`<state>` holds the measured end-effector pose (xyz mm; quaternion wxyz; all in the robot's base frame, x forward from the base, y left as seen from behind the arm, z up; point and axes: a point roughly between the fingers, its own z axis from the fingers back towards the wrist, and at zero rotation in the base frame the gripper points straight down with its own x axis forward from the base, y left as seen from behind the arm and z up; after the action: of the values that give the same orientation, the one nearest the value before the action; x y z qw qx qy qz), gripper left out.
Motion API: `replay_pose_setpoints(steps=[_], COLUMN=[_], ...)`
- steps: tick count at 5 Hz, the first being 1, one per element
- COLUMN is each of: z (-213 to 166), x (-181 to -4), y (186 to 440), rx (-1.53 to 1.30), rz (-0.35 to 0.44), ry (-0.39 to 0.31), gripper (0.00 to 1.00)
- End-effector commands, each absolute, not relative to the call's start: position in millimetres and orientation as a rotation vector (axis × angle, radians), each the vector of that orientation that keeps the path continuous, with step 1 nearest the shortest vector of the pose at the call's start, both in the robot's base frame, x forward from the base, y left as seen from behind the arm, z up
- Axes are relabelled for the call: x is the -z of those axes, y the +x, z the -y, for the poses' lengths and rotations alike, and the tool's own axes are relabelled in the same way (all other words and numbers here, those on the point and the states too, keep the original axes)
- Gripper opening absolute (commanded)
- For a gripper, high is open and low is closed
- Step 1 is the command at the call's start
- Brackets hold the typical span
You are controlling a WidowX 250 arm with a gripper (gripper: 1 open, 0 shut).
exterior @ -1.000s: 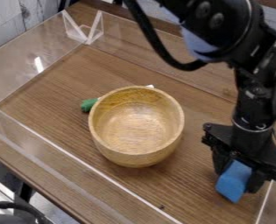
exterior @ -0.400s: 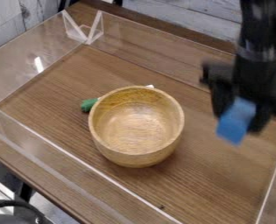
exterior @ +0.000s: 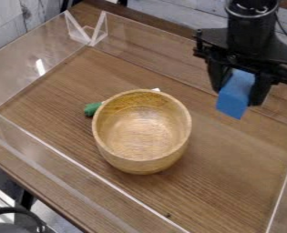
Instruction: Put the blue block in the brown bowl
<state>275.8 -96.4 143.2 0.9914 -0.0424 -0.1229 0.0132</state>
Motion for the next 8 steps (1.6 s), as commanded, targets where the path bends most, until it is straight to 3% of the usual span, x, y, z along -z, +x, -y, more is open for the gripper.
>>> replay_pose_setpoints(steps=[1,8], z=[101,118], x=[-155.7,-125.7], y=[283,292], rx=[-0.037,-0.076], rz=[0.312,0.379], ry=[-0.105,-0.161], gripper=[0.0,0.0])
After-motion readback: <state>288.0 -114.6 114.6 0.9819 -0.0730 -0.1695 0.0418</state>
